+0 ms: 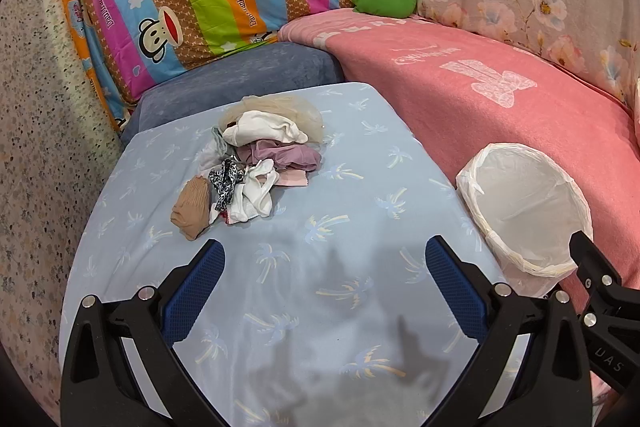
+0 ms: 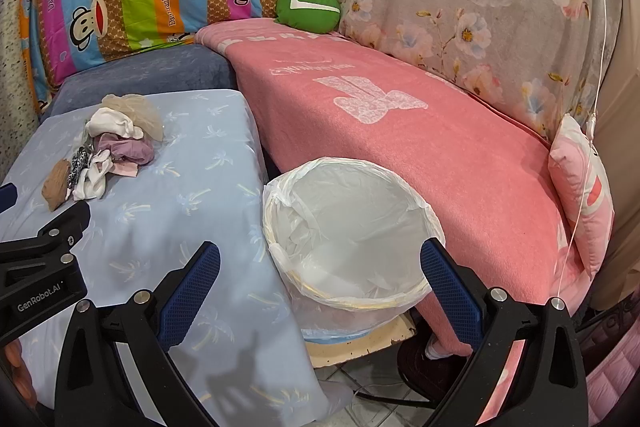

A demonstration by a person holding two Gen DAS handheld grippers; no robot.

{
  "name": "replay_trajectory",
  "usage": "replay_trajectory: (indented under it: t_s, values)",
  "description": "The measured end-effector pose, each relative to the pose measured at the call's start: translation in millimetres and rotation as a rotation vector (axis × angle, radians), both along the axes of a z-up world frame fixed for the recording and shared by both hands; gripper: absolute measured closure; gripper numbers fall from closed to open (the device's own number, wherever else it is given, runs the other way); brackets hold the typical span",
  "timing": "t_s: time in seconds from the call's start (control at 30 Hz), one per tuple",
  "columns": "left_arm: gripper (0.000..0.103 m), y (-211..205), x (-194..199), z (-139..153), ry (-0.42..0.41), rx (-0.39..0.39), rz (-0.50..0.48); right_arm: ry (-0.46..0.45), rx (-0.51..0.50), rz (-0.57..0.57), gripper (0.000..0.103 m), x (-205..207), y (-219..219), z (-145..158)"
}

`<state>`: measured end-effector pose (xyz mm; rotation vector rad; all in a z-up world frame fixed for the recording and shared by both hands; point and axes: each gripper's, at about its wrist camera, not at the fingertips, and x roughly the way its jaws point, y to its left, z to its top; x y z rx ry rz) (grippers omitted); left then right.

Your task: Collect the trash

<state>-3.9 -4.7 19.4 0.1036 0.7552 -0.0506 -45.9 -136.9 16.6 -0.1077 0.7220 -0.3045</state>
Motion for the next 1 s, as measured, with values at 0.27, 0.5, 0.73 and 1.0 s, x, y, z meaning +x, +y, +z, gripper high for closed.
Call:
replay_trajectory:
  t_s: [0.27, 0.5, 0.73, 1.0]
  values:
    - [0.007, -1.7, 5.2, -2.0, 0.008, -0.006, -0.004, 0.001, -0.001, -0.002, 0.006, 1.1, -1.9, 1.0]
    - [0.007, 14.9, 17.6, -15.8, 0.035, -0.019, 0.002, 0.013, 0.020, 0.007, 0.006, 13.7, 2.5, -2.8]
    - [0.007, 47.7, 40.4, -31.8, 0.055, -0.023, 0.032, 0.039, 0.047, 0.032, 0.006, 40.0, 23.5, -16.4]
    - [0.007, 93.8, 70.2, -42.3, 0.058, -0.036, 0.089, 0.042, 0.082, 0.081, 0.006, 75.3, 54.9, -25.5]
